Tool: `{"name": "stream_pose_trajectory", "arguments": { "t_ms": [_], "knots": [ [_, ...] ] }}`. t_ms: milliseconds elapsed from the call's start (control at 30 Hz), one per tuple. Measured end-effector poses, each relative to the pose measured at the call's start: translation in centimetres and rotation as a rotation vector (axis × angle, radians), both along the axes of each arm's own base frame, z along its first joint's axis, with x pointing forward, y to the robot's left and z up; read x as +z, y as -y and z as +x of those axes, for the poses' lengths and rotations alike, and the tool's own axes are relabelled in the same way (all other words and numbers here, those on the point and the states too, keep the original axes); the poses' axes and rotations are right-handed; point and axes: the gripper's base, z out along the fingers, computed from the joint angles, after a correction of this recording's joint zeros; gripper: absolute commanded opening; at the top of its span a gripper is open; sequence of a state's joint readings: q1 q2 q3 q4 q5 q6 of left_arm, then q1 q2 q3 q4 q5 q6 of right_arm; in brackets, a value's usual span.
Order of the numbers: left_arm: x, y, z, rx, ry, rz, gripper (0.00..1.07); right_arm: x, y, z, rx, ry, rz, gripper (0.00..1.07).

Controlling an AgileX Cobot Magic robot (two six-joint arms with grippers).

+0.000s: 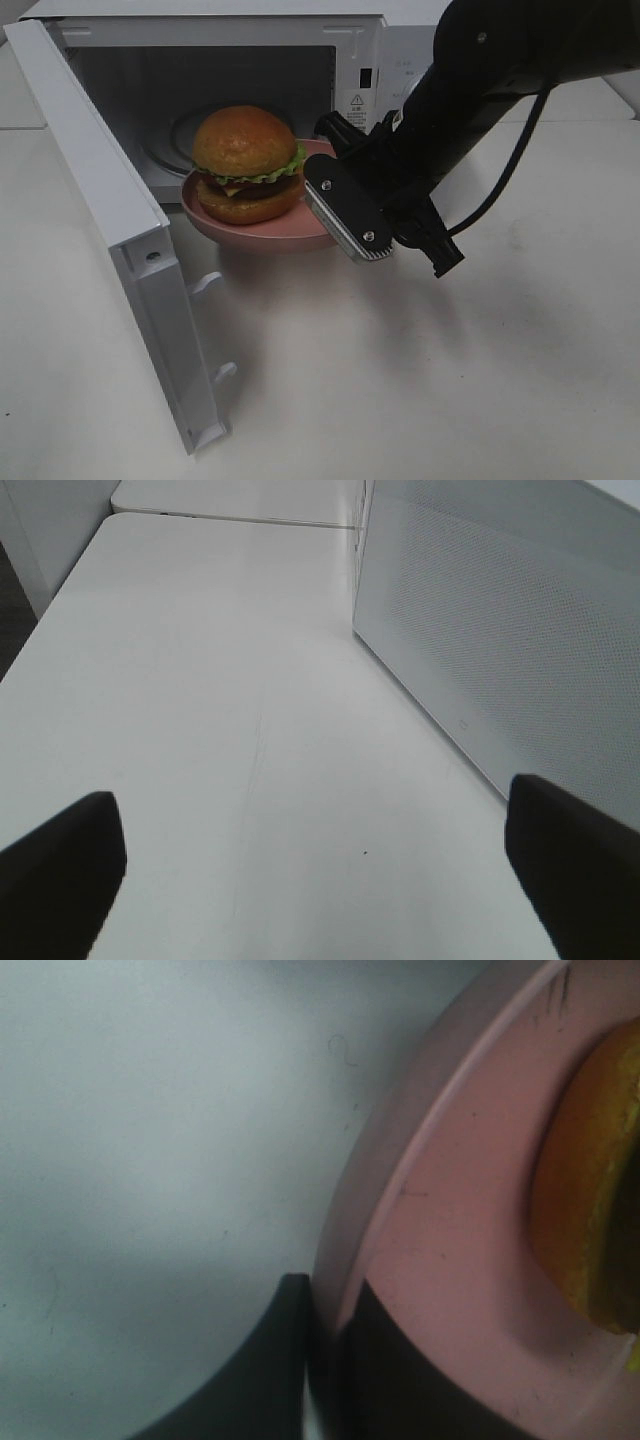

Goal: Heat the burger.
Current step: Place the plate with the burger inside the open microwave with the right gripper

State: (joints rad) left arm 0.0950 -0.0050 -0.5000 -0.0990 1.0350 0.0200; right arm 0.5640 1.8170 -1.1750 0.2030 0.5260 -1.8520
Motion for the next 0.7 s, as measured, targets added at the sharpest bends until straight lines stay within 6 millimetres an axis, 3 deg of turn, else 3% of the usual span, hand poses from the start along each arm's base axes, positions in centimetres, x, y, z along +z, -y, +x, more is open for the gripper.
{"name": "stream_pose_trajectory", "arguments": {
  "t_ms": [700],
  "knots": [
    [0.0,0.0,0.0,0.0,0.0,0.0,0.98,-0.4,-2.6,3.8,0.014,0.051,0.017,0.03]
  ]
}}
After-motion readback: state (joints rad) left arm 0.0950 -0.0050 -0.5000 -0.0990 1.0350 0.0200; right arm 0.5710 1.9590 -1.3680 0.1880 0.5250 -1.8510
